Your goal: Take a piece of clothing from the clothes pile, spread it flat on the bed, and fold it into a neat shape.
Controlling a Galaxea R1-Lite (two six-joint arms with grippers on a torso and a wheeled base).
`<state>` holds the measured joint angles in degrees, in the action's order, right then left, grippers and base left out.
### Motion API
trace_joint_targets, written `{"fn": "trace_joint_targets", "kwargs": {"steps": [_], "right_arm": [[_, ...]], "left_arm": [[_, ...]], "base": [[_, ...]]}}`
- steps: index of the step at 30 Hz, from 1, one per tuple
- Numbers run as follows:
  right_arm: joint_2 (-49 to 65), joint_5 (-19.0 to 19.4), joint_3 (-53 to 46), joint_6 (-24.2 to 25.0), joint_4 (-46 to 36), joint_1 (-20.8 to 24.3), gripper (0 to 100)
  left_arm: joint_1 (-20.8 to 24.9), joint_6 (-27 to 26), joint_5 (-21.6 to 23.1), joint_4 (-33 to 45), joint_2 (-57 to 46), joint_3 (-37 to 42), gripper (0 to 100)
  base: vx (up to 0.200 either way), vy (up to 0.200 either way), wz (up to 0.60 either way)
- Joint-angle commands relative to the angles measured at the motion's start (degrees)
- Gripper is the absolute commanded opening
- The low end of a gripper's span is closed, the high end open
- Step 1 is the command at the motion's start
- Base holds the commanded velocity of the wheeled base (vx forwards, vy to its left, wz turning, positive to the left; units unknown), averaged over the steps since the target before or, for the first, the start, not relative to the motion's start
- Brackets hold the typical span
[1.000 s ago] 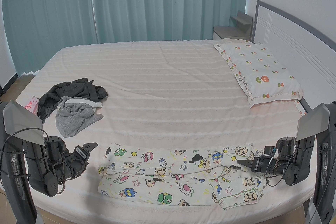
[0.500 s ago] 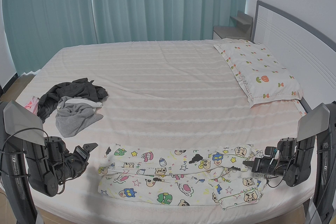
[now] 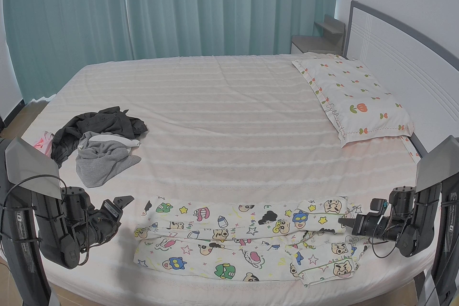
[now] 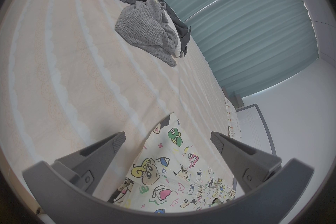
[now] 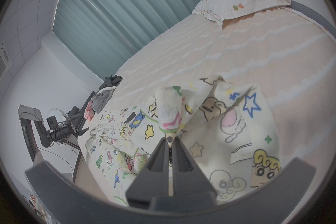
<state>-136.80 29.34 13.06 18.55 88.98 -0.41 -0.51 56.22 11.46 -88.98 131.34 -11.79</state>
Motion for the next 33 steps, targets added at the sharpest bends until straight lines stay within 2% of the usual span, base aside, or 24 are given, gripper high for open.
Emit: {"fn": "trace_joint_targets", "kwargs": {"steps": [1,14,23,33], "right_arm": [[4.6,3.2,-2.7,0.0,1.0,-1.6,0],[6.9,4.1,-7.1,-1.0,1.0,-2.7,0],[3.3,4.0,-9.5,-7.2,1.0,-2.7,0],[0.7,3.7,-9.2,-8.6,1.0,-3.1,0]], "left_arm": [[0.0,0.0,0.0,-1.0,0.1,-0.1,100],[0.0,-0.1,0.0,-1.0,0.1,-0.1,100],[0.0,-0.1,-0.1,-1.0,0.1,0.0,100],[0.4,-0.1,-0.9,-1.0,0.2,-0.1,100]], "base": [[0.0,0.0,0.0],[0.0,0.0,0.0],[0.0,0.0,0.0],[0.0,0.0,0.0]]}}
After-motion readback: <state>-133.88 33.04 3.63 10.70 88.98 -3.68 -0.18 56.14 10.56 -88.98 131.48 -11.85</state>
